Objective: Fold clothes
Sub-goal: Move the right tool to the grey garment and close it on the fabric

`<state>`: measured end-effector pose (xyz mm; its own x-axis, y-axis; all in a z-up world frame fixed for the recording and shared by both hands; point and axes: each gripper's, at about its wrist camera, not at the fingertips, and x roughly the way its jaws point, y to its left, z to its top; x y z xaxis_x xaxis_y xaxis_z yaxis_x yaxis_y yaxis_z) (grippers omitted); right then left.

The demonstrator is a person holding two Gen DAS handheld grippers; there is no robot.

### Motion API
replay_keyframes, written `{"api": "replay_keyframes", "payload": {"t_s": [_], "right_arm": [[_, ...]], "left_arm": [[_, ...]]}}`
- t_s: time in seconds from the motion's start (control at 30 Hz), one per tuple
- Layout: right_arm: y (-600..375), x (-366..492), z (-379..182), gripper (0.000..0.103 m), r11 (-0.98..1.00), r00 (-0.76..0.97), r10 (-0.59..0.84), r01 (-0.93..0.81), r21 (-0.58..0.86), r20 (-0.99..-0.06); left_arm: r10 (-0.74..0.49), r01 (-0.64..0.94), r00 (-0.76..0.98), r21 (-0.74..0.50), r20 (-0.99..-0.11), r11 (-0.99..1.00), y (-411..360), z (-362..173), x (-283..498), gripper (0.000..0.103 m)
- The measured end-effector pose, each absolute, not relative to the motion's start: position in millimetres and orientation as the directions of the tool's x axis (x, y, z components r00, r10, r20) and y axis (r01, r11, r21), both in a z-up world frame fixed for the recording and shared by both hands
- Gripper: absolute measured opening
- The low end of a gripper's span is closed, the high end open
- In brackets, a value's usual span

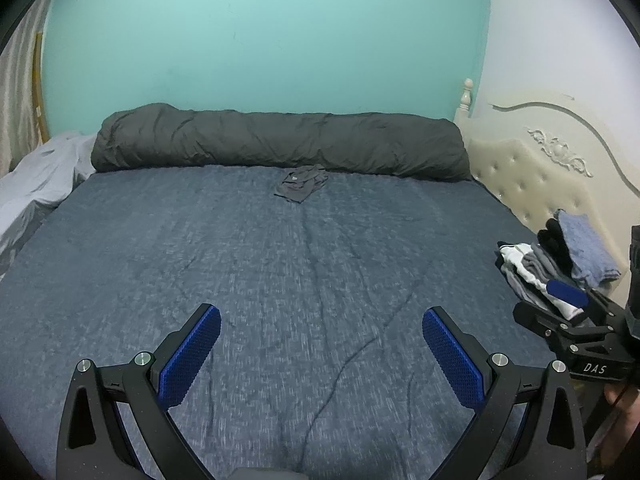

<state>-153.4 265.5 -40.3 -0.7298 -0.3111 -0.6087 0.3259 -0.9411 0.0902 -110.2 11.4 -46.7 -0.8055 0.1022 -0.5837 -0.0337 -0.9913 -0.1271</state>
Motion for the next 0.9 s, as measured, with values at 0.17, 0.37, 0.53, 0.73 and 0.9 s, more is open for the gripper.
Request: {"api": "replay_keyframes", "payload": {"t_s": [0.17, 0.37, 0.53, 0.73, 0.9], "right_arm": [[256.9, -199.3, -59.0, 0.103, -0.938, -0.718, -0.314, 0.335, 0.087, -0.621], [238.1, -274.6, -90.5, 0.103, -0.923, -0.694, -0.347, 0.371, 0.099, -0.631], [219.3, -333.8, -113.8, 0.102, -0.913, -0.680, -0.365, 0.394, 0.103, -0.636], [198.7, -397.4, -129.5, 0.102, -0.914, -0.669, -0.361, 0.392, 0.105, -0.650], [183.5, -447.7, -130.4, 0.102, -0.917, -0.645, -0.347, 0.386, 0.101, -0.681]], "left_arm": [[0.093, -0.021, -0.803, -0.127, -0.588, -0.992, 2.1, -64.8, -153.1, 0.103], [0.092, -0.023, -0.800, -0.123, -0.593, -0.992, -12.0, -93.1, -218.3, 0.103], [0.089, -0.014, -0.794, -0.129, -0.601, -0.992, -27.0, -118.8, -278.6, 0.103], [0.096, 0.011, -0.770, -0.164, -0.631, -0.986, -44.4, -136.7, -343.1, 0.103], [0.121, 0.006, -0.752, -0.189, -0.648, -0.982, -51.6, -137.4, -384.8, 0.103]]}}
